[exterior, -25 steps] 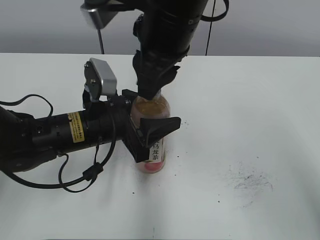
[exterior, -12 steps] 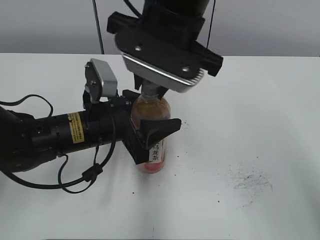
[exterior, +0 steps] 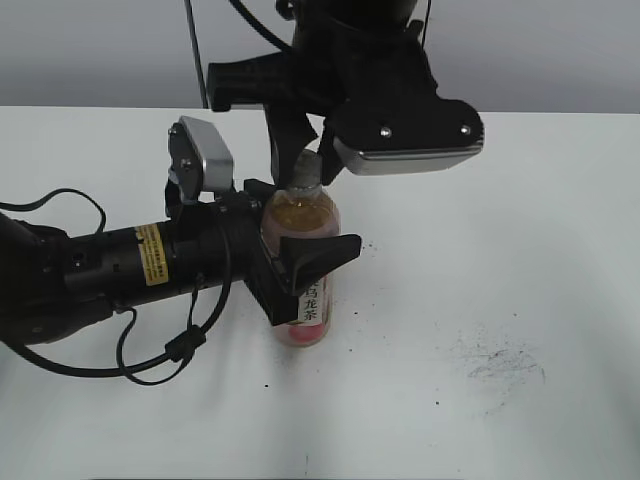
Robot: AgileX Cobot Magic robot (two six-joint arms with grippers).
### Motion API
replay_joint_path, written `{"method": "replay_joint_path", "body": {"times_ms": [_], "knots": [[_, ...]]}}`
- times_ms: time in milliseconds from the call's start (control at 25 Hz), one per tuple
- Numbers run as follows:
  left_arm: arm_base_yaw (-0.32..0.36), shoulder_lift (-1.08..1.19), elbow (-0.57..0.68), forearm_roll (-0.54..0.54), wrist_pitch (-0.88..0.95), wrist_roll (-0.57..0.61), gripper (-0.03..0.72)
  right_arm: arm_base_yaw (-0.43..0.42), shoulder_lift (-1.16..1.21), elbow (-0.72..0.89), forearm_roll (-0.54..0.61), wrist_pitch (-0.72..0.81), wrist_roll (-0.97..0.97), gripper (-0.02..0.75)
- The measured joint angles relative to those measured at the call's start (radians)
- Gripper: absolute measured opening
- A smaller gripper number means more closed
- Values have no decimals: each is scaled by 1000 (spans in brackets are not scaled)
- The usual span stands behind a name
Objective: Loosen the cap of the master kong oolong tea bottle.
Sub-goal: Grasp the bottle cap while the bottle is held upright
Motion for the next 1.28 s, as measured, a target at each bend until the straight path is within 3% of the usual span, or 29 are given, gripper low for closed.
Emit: {"method": "replay_joint_path", "body": {"times_ms": [520, 720, 1040, 1280], "knots": [[1, 0, 0, -1, 0, 0, 447, 0, 0, 0, 5, -2, 62, 281], [1, 0, 0, -2, 0, -2, 447, 0, 0, 0, 28, -2, 212, 383], [1, 0, -1, -3, 3, -5, 447, 3, 0, 0, 55, -5, 721, 606], [1, 0, -1, -3, 3, -6, 447, 4, 0, 0, 43, -6, 1271, 606]]}}
